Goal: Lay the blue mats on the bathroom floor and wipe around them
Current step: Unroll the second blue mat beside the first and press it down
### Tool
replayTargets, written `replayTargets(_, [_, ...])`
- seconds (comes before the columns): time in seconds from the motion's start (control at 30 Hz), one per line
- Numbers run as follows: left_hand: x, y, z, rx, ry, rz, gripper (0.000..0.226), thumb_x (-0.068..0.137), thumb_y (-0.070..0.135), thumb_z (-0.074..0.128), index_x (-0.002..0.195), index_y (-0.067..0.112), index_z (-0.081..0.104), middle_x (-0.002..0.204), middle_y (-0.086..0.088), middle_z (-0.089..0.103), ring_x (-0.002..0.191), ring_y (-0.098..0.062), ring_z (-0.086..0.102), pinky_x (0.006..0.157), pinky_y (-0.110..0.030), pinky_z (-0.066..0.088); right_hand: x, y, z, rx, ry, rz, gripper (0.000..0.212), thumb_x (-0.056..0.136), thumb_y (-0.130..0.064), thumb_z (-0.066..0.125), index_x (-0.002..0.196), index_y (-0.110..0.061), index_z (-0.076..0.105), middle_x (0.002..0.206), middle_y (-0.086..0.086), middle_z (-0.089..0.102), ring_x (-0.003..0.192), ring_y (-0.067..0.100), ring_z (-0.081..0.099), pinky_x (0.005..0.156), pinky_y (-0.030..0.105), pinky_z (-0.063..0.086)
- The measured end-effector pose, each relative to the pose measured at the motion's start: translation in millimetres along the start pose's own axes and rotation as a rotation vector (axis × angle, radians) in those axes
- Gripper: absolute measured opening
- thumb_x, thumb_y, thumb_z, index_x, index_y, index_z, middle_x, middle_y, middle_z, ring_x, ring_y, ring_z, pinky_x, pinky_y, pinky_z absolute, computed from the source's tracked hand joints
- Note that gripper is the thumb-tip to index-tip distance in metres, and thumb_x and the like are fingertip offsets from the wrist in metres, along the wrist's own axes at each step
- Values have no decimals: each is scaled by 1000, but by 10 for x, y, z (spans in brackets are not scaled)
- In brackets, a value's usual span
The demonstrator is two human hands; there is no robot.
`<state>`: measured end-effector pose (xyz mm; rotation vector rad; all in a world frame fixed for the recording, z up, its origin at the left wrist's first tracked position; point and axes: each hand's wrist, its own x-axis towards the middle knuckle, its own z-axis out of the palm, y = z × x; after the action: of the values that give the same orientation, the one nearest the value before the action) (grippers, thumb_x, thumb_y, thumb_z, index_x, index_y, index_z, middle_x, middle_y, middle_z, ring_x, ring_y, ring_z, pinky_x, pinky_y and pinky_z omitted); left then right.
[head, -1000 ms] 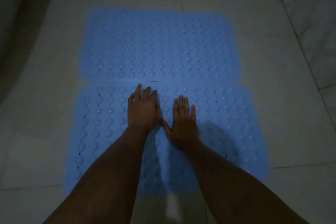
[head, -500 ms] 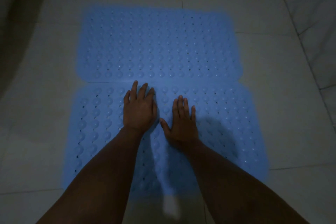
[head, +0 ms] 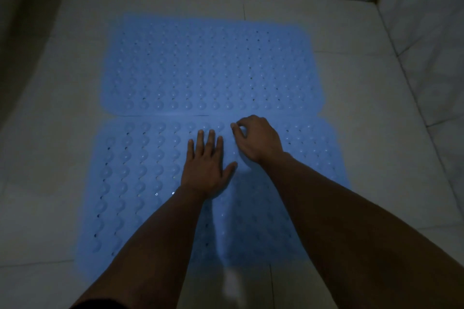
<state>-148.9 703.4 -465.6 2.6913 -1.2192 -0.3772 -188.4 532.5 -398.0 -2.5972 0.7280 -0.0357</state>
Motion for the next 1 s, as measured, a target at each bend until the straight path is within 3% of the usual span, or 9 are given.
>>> replayTargets(0.2, [-39,55,191,91,131,-5,91,99,73,26,163,10,14,171,-15,4,158,-36,-6,125,-60,7,72,232,261,164,212,-98,29,96,-41,54,95,-18,73,100,2,71,99,27,63,84,40,54])
replayTargets(0.3, [-30,70,180,86,119,-5,87,100,69,27,163,11,14,171,-15,4,158,-37,-6,125,-60,8,143,271,332,159,291,-103,28,97,-35,53,94,-16,73,102,2,71,101,27,62,86,37,52])
replayTargets(0.47, [-25,37,203,85,71,-5,87,100,71,23,164,15,6,171,-14,-3,157,-35,-11,126,-58,4,120,326,473,150,228,-115,37,101,-39,45,101,-14,74,110,3,69,107,27,61,91,42,51])
replayTargets(0.67, [5,38,26,-68,-79,-26,88,96,75,17,164,21,6,172,-8,-8,157,-30,-16,126,-54,-6,18,232,226,160,242,-83,34,98,-39,49,94,-16,73,100,2,70,99,27,62,84,44,52])
replayTargets(0.73, [57,-49,-239,-176,-172,-20,82,93,68,18,162,23,23,172,-8,5,159,-29,-1,128,-50,2,3,91,41,129,184,-69,36,98,-43,47,93,-17,72,97,4,69,97,29,62,82,44,52])
replayTargets(0.77, [71,-127,-371,-245,-167,-37,76,93,62,21,154,22,41,168,-10,25,156,-30,19,126,-47,18,2,18,-15,102,144,-67,38,98,-44,45,93,-17,72,96,5,69,96,29,62,81,42,52])
replayTargets(0.83, [55,-318,-612,-329,-28,-93,68,90,53,23,127,17,67,139,-13,61,135,-35,53,107,-48,46,23,-149,-78,60,56,-72,38,99,-45,46,93,-18,72,96,6,69,96,29,63,79,38,52])
replayTargets(0.9, [-11,-532,-759,-315,129,-142,60,91,46,30,119,13,72,125,-14,70,127,-39,58,99,-51,51,33,-365,-85,54,-5,-79,34,99,-44,50,94,-19,73,100,7,70,98,29,64,81,37,51])
replayTargets(1.0, [-82,-800,-842,-186,167,-193,52,92,35,40,128,11,69,132,-14,68,135,-40,51,103,-53,47,-1,-685,80,38,-75,-77,31,99,-42,51,103,-21,73,110,7,68,106,29,63,90,39,52])
